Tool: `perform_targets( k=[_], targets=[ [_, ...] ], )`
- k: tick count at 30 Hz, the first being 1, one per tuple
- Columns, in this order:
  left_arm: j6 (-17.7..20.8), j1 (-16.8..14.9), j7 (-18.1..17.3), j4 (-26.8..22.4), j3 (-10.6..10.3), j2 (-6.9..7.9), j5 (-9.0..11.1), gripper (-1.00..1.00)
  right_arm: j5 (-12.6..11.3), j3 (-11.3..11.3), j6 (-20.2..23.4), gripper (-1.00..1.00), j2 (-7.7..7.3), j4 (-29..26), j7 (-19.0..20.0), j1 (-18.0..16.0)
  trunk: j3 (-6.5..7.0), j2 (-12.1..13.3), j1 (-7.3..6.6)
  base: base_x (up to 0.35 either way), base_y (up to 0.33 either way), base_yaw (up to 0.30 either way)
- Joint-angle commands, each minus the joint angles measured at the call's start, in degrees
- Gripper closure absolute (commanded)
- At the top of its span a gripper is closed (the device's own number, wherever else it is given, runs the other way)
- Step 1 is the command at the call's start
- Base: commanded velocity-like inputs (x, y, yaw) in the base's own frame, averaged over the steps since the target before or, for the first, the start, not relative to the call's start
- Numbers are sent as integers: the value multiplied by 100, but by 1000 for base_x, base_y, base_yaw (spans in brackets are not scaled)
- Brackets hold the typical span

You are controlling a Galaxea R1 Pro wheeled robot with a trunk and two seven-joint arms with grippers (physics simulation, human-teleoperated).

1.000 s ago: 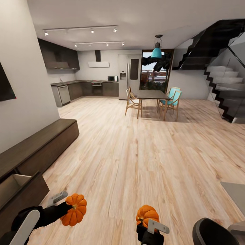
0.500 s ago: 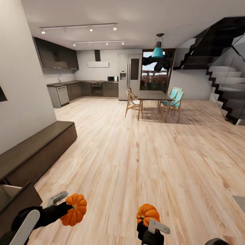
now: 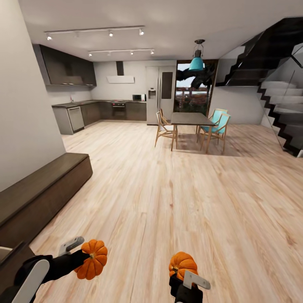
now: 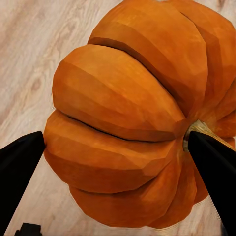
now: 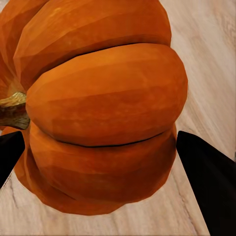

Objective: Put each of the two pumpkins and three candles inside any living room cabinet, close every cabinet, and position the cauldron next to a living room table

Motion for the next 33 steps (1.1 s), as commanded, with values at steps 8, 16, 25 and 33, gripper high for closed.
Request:
perform_targets(
  k=[8,16,25,33],
  targets=[
    [-7,-1,3,-1,-1,0,19,100,8,-8,3,100,0,-1,-17,-1,1,0,0,331,0,44],
    [-7,-1,6,-1,-1,0,19,100,6,14,12,100,3,-1,-17,-1,1,0,0,331,0,260],
    [-7,-1,-2,-1,0,0,19,100,5,24,15,100,9,-1,-17,-1,1,0,0,305,-46,290],
    [-7,-1,-22,-1,7,-4,22,100,5,24,21,100,10,0,-17,-1,1,0,0,98,-68,291]
  ],
)
